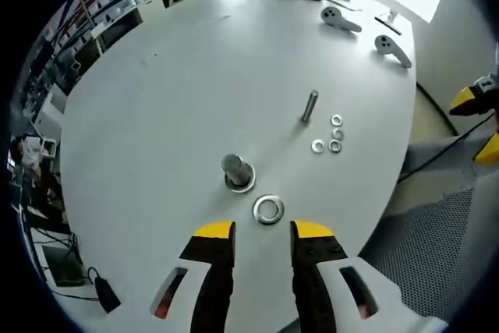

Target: Place the washer onto the threaded stud by aligning its center hole with the stud, sliding it down to the base, and recovering from edge contact or off-axis alignment until the washer reaches the visible bottom stop.

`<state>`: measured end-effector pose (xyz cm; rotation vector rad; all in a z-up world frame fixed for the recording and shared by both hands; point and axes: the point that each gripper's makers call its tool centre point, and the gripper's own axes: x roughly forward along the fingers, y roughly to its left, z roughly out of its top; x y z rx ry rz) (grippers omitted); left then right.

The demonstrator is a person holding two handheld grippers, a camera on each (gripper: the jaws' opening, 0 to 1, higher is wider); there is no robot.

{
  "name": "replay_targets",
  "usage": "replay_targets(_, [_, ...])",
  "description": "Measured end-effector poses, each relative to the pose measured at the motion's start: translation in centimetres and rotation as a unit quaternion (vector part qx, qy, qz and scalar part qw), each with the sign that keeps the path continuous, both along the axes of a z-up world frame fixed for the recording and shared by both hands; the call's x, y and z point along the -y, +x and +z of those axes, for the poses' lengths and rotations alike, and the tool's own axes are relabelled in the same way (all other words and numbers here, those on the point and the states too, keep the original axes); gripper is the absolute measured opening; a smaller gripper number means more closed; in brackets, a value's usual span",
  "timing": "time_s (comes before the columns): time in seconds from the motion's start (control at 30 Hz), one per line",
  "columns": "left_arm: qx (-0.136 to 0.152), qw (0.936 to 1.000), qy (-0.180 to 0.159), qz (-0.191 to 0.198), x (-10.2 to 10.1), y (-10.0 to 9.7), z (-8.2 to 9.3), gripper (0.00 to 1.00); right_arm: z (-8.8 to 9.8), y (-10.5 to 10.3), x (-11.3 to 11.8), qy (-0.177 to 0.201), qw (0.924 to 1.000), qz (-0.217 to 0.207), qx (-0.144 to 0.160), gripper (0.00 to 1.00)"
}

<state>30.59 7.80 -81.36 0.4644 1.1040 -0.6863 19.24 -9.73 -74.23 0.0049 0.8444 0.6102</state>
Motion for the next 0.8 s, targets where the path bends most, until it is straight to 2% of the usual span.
replay_targets(0.13, [-0.002,1.0000,0.002,-0.003,0.0,0.0,-0.2,0.26,-0.9,-0.2,0.2,-0.017,0.9998,-0.002,-0.010,0.44])
replay_targets(0.8, [-0.005,1.0000,0.001,-0.006,0.2,-0.2,-0.8,0.26,-1.0,0.0,-0.1,0.007,0.9998,-0.012,-0.015,0.41])
